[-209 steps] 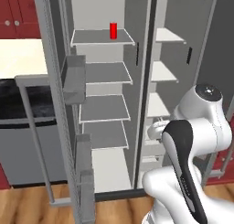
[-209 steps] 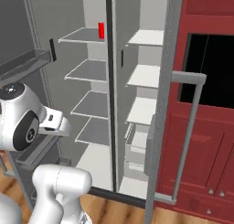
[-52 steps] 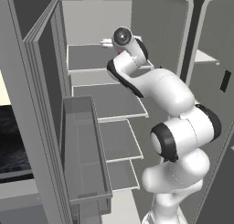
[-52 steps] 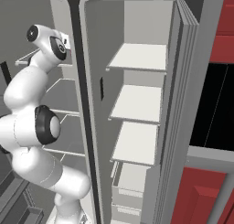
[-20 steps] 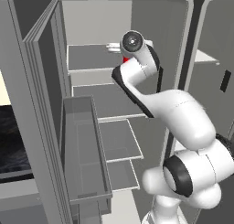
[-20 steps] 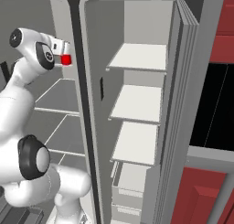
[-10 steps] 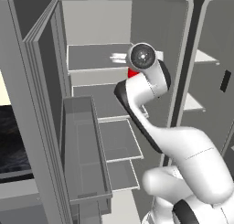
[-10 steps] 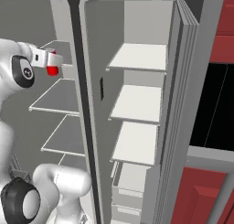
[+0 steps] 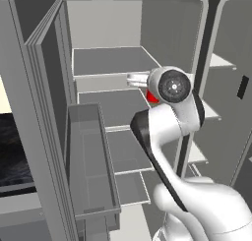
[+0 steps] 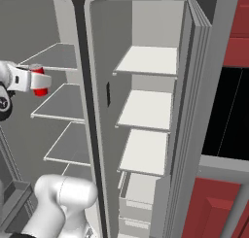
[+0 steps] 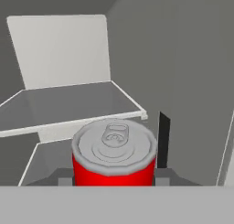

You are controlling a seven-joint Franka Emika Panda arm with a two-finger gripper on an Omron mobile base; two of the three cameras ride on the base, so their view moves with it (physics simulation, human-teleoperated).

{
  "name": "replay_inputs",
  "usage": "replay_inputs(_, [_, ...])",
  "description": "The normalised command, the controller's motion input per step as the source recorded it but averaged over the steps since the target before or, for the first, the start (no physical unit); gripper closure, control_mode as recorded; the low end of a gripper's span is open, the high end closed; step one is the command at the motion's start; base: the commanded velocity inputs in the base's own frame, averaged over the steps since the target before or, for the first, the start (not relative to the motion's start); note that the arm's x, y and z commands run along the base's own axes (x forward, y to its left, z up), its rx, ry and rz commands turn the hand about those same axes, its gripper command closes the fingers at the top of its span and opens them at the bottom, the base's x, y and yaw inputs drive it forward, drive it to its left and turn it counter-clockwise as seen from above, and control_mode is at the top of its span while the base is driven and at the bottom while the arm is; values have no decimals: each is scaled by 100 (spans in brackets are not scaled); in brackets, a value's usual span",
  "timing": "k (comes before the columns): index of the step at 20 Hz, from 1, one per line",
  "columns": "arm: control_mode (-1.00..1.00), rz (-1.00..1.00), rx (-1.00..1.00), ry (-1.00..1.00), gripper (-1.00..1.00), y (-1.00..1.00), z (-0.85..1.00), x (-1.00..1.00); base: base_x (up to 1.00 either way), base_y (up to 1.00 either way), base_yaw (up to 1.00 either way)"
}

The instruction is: Open the fridge, grab two sodas, and place both sodas inside the bowl with ice on the dining counter.

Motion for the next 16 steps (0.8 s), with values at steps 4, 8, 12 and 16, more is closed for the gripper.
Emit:
replay_inputs(4, [-100, 0, 3, -4, 100, -22, 0, -100, 0, 0, 0])
replay_inputs(8, [-100, 0, 4, -13, 100, -55, 0, -100, 0, 0, 0])
replay_inputs(12, [-100, -1, 5, -9, 100, -50, 0, -75, 0, 0, 0])
replay_inputs(16, [-100, 0, 0, 0, 100, -3, -1, -7, 0, 0, 0])
